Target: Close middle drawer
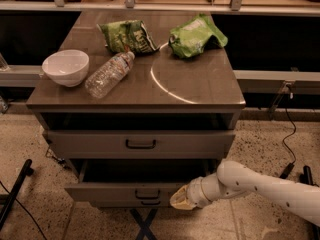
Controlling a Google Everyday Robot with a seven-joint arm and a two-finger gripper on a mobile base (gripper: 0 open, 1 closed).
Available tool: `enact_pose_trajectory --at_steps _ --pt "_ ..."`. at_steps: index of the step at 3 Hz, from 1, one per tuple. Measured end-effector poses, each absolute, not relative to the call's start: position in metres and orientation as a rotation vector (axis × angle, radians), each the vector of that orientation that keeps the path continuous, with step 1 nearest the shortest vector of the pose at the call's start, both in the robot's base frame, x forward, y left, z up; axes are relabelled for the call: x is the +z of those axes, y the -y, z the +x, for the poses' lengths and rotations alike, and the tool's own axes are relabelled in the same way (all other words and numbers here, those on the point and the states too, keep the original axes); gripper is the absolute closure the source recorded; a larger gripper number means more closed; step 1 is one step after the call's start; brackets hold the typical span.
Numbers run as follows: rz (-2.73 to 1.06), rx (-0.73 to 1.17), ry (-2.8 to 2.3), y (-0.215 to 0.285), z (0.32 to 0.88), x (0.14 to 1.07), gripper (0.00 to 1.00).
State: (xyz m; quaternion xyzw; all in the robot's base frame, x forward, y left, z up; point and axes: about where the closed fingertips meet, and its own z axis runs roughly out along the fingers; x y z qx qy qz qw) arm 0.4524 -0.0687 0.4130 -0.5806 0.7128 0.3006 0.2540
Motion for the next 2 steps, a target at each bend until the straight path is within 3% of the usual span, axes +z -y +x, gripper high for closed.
enact_pose_trajectory --at_steps 2 --pt "-1.525 0.807 -1.897 0.066 0.475 0.412 1.0"
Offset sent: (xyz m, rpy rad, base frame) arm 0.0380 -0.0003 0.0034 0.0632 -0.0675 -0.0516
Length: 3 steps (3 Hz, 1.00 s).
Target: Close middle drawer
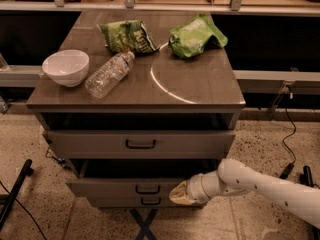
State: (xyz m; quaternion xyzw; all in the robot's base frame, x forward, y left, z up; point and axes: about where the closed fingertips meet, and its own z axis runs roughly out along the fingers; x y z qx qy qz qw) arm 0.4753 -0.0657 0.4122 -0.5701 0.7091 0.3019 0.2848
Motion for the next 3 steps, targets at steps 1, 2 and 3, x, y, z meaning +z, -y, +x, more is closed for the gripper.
enact_pose_trajectory --at_steps 1,2,3 --pt "-1.494 0.801 -1.876 0.066 0.488 0.415 1.0" --pt "-1.47 0.791 -1.864 0.064 0.5 0.418 1.0" --pt "-1.448 0.786 -1.865 0.062 0.507 0.417 1.0"
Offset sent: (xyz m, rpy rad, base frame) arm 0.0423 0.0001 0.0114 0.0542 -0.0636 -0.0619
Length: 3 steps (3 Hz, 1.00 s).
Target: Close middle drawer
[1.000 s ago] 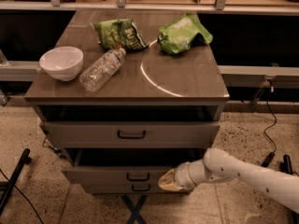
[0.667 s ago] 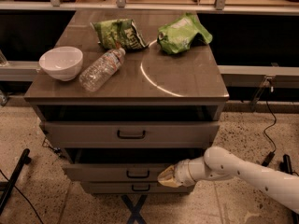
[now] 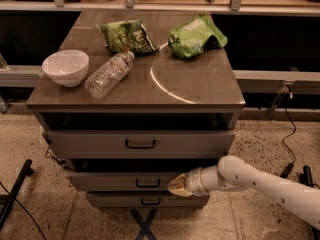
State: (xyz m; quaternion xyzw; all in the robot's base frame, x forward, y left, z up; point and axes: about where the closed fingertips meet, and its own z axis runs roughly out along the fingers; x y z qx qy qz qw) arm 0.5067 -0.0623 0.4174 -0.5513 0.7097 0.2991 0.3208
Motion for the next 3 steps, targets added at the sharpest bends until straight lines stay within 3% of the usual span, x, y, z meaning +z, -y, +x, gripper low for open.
enact_pose_trajectory --at_steps 3 --pt "-1.39 0.752 -1.885 0.056 0.528 0.413 1.0"
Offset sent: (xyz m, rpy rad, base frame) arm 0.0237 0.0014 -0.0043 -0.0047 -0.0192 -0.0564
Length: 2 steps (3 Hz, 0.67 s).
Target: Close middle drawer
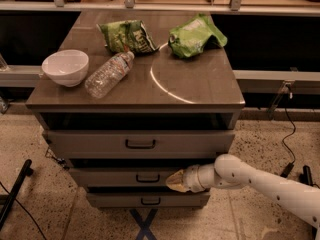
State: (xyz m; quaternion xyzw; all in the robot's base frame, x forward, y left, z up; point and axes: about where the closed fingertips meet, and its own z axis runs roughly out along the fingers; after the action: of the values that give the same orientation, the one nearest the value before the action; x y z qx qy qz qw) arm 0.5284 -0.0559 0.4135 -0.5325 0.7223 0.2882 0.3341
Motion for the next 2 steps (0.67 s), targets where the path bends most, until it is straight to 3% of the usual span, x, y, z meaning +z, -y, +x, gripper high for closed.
enact_pose_trajectory --at_steps 2 --pt "-1.417 0.762 -1.917 0.067 0.506 0.41 1.0"
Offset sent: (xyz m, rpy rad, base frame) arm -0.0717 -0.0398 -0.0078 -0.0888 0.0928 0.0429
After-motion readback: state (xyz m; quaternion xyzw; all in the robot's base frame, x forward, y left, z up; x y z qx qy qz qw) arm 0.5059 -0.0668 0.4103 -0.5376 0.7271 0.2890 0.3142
